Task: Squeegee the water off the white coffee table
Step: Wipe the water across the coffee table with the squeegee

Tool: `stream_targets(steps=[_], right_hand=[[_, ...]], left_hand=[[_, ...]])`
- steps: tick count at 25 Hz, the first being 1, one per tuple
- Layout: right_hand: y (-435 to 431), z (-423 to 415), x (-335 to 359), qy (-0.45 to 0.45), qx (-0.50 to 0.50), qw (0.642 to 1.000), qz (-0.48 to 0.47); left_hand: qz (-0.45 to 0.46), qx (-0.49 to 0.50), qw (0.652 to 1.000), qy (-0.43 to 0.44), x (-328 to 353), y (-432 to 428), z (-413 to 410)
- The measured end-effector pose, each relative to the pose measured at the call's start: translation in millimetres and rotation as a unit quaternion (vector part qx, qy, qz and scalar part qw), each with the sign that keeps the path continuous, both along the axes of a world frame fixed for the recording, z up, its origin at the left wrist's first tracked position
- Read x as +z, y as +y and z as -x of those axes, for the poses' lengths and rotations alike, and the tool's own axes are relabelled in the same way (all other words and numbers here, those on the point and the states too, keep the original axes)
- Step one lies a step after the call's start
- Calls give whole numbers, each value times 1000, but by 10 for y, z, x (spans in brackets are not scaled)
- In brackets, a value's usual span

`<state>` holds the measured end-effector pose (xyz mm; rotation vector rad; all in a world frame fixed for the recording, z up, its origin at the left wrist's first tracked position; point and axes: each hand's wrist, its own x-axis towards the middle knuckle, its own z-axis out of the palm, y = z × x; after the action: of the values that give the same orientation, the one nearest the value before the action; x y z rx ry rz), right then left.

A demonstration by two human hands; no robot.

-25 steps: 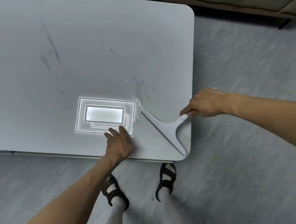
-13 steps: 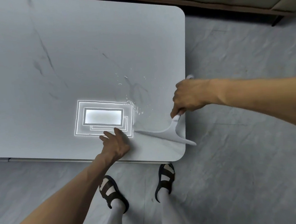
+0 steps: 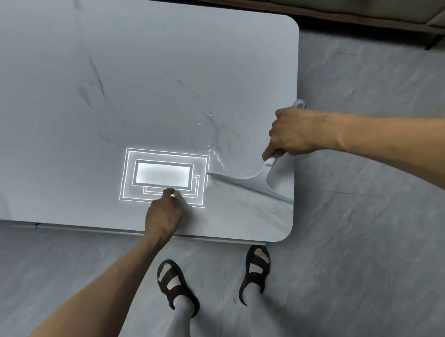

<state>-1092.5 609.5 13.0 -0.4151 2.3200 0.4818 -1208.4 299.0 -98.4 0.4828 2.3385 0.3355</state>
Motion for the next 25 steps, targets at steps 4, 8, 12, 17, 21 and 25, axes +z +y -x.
stream_targets(steps=[4,8,12,17,21,25], right_hand=[[-882,362,-312,28,-128,977,170],[-1629,857,-708,32,-260,931,254],[-1722,936,-889,68,-289,921,253],[-1079,371,-774,61,-388,894,216],[-661,-169,-598,79,-465,869,151],[-414,-405,-429,73,-488,866,80]], left_hand=[[-29,148,987,48,144,-479,458],[-7,188,980,71,70,-792,799],[32,112,992,42,-63,-856,915],[14,-9,1000,-11,-106,-592,824],[60,-58,996,-42,-91,-390,785],[63,-76,994,-48,-29,-398,830]])
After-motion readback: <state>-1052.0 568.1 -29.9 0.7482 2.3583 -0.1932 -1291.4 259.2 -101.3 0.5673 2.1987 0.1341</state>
